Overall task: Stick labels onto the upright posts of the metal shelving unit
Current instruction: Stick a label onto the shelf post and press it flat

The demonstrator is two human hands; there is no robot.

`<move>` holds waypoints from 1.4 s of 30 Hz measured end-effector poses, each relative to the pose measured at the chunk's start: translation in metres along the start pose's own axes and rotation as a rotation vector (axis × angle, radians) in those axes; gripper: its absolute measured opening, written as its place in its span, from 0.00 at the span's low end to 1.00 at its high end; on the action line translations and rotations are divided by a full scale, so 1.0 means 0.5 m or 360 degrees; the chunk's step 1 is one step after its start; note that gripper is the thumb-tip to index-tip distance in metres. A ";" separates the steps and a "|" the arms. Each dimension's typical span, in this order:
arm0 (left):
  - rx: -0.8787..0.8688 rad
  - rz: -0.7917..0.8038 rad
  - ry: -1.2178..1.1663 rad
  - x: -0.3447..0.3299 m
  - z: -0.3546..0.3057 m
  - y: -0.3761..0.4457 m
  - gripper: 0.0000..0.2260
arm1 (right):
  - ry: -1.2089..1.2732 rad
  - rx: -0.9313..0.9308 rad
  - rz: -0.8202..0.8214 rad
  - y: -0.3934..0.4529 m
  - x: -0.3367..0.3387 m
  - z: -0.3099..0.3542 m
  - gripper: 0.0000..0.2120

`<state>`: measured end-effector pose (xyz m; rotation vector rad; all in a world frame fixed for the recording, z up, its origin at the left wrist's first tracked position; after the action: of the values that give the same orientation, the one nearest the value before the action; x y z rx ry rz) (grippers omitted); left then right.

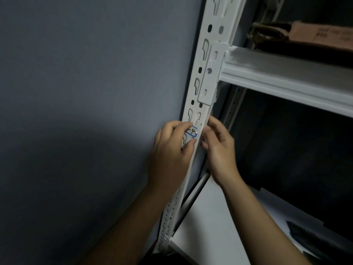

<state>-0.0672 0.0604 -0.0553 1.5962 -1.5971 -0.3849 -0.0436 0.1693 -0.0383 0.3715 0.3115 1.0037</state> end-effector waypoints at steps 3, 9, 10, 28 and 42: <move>-0.0103 -0.0047 0.0186 -0.011 0.000 0.000 0.10 | 0.0017 0.0004 -0.0008 -0.004 -0.002 -0.007 0.16; -0.0239 -0.0105 0.0290 -0.015 0.005 0.002 0.08 | 0.0031 0.0000 -0.0011 -0.009 -0.013 -0.008 0.19; -0.0270 -0.0105 0.0321 -0.014 0.005 0.002 0.08 | 0.0031 -0.0003 -0.0011 -0.011 -0.013 -0.009 0.20; -0.0544 -0.0217 0.0775 -0.008 0.005 0.026 0.08 | 0.0067 0.0007 0.0015 -0.018 -0.018 -0.019 0.20; -0.0559 -0.0166 0.0760 -0.008 -0.002 0.027 0.09 | 0.0090 0.0017 0.0014 -0.022 -0.019 -0.024 0.20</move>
<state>-0.0760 0.0665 -0.0463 1.3733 -1.0245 -0.2913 -0.0454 0.1576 -0.0529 0.3548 0.3663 1.0227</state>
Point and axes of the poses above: each hand's wrist, its own y-axis towards the middle knuckle, its own x-axis out of the back of the hand, z = x × y, the point moved 1 cm from there along y, towards the middle knuckle, and after that the axes turned 1 degree about x, right-handed, at the moved point
